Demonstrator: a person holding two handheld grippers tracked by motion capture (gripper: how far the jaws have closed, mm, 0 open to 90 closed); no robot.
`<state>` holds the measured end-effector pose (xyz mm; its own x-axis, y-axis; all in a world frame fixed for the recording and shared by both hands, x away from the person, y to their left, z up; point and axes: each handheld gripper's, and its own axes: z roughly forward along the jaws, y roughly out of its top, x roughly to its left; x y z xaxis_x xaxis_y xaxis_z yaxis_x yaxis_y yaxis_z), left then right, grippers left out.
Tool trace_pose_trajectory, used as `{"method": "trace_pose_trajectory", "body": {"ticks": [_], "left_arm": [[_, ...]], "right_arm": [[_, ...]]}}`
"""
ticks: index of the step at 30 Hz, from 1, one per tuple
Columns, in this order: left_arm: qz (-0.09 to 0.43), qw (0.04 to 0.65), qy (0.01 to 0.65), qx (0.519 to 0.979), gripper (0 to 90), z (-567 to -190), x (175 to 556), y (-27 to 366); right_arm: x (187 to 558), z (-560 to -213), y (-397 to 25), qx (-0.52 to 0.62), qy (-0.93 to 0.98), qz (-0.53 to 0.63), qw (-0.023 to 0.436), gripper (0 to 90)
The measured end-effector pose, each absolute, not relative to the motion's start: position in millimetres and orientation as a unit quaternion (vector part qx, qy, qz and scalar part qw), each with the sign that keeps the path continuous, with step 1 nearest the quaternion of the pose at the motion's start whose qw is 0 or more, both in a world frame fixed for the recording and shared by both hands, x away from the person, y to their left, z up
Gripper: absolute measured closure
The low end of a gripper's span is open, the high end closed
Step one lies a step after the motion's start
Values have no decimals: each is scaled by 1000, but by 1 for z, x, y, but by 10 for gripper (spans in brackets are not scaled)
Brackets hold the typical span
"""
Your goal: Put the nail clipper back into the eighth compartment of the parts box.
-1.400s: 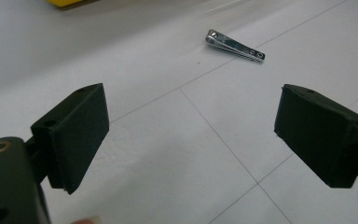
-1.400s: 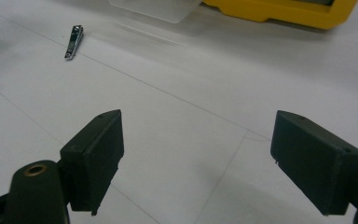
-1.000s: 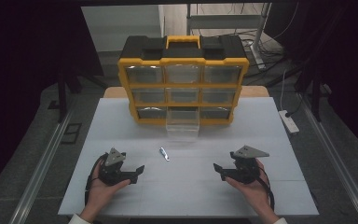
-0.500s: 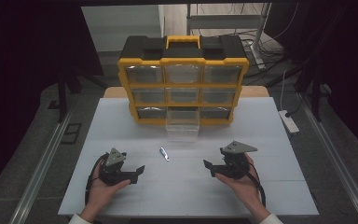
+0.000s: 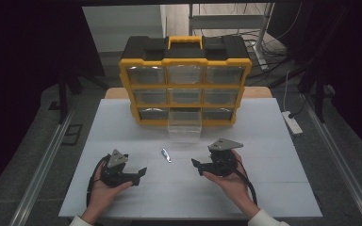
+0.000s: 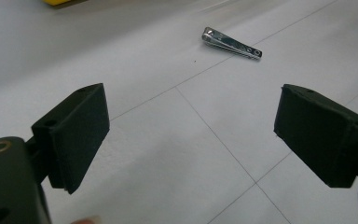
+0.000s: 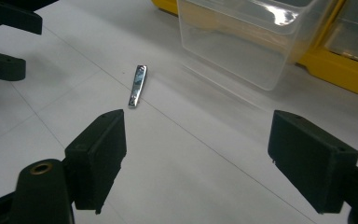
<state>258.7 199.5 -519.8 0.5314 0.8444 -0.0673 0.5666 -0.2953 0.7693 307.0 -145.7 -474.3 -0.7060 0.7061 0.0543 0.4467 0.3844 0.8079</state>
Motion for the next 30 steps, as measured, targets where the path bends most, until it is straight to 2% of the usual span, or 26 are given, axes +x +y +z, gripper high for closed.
{"method": "trace_pose_trajectory", "body": {"ticks": [30], "left_arm": [[180, 384, 446, 788, 112, -521, 258, 199]], "right_arm": [[311, -469, -101, 345, 833, 408, 140, 193]]}}
